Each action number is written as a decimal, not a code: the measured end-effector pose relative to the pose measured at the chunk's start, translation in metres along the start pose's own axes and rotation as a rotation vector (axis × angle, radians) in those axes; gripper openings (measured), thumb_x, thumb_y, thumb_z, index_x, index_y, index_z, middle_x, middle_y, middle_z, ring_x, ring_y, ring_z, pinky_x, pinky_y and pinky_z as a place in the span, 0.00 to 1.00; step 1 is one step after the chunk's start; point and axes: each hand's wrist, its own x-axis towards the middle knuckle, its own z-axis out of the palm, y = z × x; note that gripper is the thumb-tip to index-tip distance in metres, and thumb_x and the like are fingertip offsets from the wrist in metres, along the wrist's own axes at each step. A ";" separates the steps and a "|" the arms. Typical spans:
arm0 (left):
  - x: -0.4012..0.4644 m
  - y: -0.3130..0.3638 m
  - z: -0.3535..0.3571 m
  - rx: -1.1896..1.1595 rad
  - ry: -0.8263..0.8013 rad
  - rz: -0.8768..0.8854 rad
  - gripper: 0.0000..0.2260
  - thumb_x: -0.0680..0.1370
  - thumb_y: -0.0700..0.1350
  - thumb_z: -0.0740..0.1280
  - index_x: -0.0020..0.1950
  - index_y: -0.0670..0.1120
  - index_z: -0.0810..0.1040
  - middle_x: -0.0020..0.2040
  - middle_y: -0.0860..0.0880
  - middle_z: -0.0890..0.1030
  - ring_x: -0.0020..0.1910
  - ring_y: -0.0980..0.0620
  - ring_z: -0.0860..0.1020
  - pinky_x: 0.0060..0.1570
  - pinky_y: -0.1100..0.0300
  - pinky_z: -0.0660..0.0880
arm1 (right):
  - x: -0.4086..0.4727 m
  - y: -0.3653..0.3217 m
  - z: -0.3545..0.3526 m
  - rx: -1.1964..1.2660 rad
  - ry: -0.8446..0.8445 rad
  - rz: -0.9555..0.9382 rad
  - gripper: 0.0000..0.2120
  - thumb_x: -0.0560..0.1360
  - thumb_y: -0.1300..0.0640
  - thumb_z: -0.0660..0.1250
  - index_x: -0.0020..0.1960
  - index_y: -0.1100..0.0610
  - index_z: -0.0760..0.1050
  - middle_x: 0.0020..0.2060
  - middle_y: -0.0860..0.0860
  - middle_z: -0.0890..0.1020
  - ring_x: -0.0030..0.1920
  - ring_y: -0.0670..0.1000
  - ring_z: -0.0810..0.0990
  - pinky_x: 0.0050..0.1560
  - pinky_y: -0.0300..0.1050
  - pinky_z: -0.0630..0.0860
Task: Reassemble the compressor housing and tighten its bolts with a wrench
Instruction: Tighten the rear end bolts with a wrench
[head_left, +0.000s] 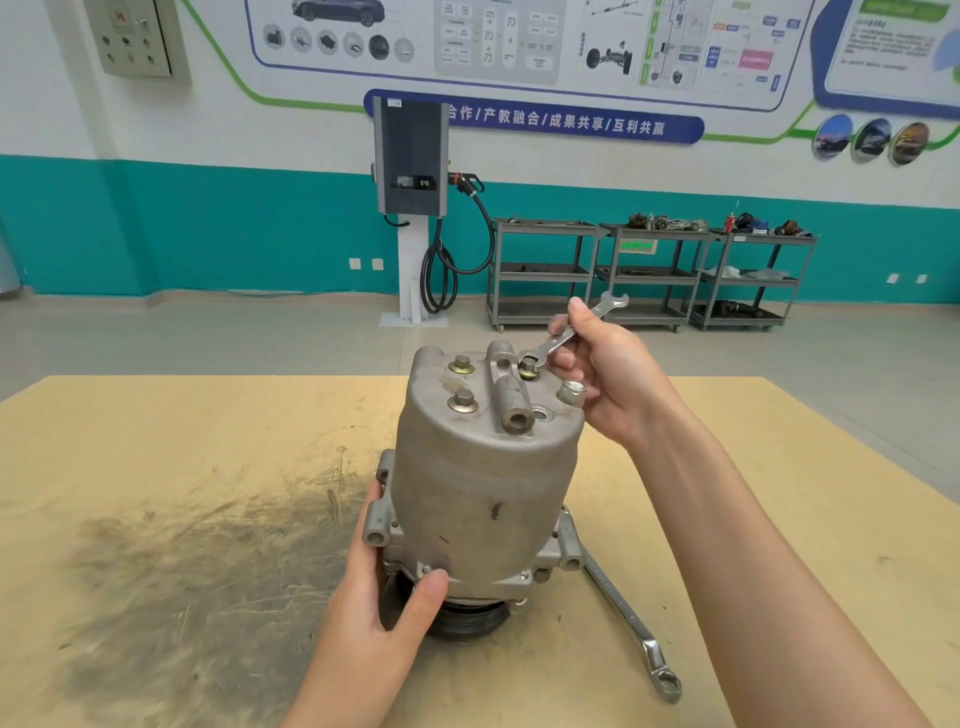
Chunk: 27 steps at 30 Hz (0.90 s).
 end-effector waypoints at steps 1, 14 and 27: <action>0.000 0.000 0.000 0.003 0.000 0.000 0.46 0.62 0.74 0.69 0.74 0.69 0.51 0.68 0.74 0.68 0.69 0.67 0.68 0.68 0.61 0.64 | -0.001 0.003 0.001 -0.017 0.029 -0.052 0.16 0.83 0.49 0.54 0.42 0.57 0.70 0.23 0.49 0.69 0.20 0.44 0.63 0.16 0.33 0.57; 0.000 0.004 0.001 0.027 0.006 0.023 0.43 0.65 0.67 0.67 0.75 0.64 0.50 0.63 0.84 0.63 0.65 0.78 0.65 0.64 0.63 0.63 | -0.033 0.018 0.007 -0.739 0.199 -1.177 0.18 0.80 0.50 0.57 0.38 0.61 0.71 0.26 0.52 0.72 0.27 0.51 0.70 0.28 0.44 0.65; -0.001 0.001 0.000 0.013 -0.007 0.004 0.43 0.64 0.71 0.68 0.74 0.69 0.50 0.67 0.77 0.66 0.69 0.69 0.67 0.70 0.57 0.64 | -0.015 0.009 -0.003 0.085 0.086 -0.112 0.17 0.83 0.47 0.53 0.44 0.57 0.69 0.23 0.48 0.69 0.22 0.44 0.65 0.21 0.35 0.57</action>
